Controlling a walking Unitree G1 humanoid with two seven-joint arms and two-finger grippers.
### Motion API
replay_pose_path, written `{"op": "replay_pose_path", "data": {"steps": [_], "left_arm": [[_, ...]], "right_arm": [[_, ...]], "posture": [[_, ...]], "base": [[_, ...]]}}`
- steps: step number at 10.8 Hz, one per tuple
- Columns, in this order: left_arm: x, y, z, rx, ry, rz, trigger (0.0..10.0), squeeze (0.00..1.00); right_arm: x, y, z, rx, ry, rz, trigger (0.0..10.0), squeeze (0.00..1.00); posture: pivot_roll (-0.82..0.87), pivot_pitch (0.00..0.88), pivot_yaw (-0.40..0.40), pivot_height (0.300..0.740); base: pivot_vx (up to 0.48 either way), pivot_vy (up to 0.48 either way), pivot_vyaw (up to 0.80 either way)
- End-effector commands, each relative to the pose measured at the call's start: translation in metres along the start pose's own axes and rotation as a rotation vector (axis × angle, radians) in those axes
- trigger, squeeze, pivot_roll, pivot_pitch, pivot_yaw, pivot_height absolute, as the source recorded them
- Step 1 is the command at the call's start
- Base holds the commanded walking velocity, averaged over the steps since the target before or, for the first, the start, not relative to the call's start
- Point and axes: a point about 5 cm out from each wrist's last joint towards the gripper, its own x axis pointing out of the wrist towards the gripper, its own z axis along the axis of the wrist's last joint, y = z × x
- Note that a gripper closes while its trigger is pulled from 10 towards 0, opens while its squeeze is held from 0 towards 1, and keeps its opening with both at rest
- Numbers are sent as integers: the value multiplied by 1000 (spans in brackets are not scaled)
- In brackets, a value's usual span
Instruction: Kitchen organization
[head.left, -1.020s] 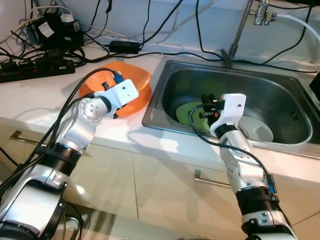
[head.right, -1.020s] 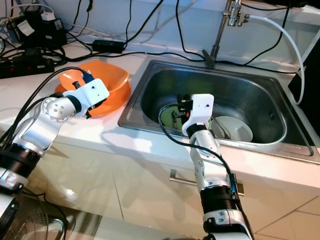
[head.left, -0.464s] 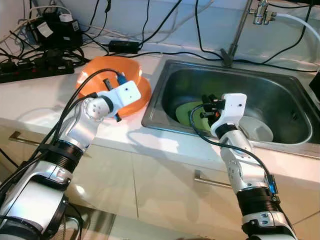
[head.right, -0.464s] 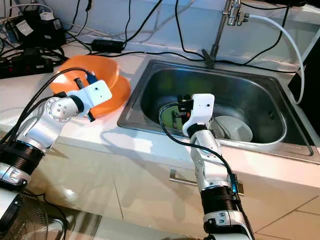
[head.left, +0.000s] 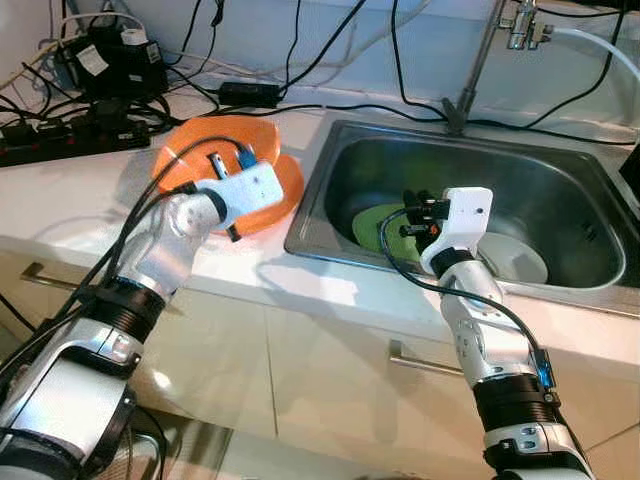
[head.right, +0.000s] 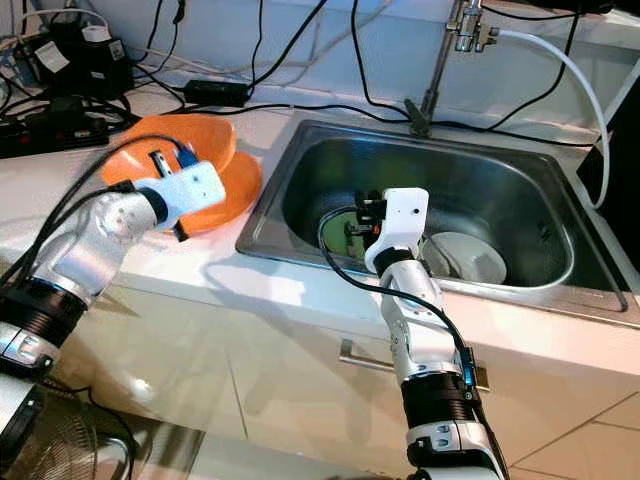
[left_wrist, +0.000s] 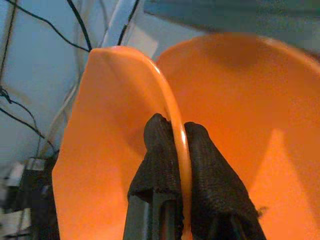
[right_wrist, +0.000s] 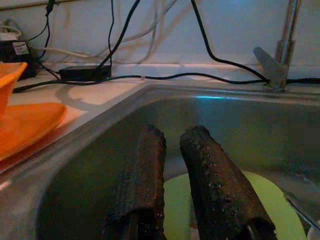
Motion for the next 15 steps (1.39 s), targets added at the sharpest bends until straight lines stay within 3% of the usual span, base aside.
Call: {"op": "replay_pose_path", "data": {"steps": [1,2,3,4,5,6,8,12,13,14,15], "left_arm": [[-1,12,5,59,-15,61,0,0],[-5,28,19,176,-67,184,0,0],[-9,38,33,238,-126,285,0,0],[-12,40,46,266,-190,342,10000,0],[-13,36,58,269,-256,351,10000,0],[-14,30,67,267,-308,347,10000,0],[-11,6,81,281,-381,287,10000,0],[-8,-16,96,277,-442,227,10000,0],[-8,-18,98,278,-448,221,10000,0],[-7,-21,101,281,-457,207,10000,0],[-6,-28,102,289,-463,181,10000,0]], "right_arm": [[1,-1,4,-1,-10,-2,10000,0],[3,-1,7,-1,-18,-6,10000,0],[4,-1,9,-2,-25,-7,10000,0],[6,-1,12,-4,-35,-7,10000,0],[9,-1,16,-3,-46,-5,10000,0],[11,-1,20,4,-56,-4,10000,1000],[21,-2,43,125,-116,3,10000,1000],[28,2,59,363,-140,44,10000,1000],[28,4,60,375,-136,60,10000,698],[28,6,60,395,-132,71,10000,0],[29,10,62,422,-134,89,10000,0]], "posture": [[200,2,-13,740],[202,0,-13,740],[203,0,-14,740],[204,0,-14,740],[204,0,-14,740],[205,0,-14,740],[207,0,-14,740],[201,0,-11,740],[201,0,-10,740],[202,0,-10,740],[202,0,-11,740]], "base": [[0,0,0],[0,0,0],[0,0,0],[0,0,0],[0,0,0],[0,0,0],[0,0,0],[0,0,0],[0,0,0],[0,0,0],[0,0,0]]}}
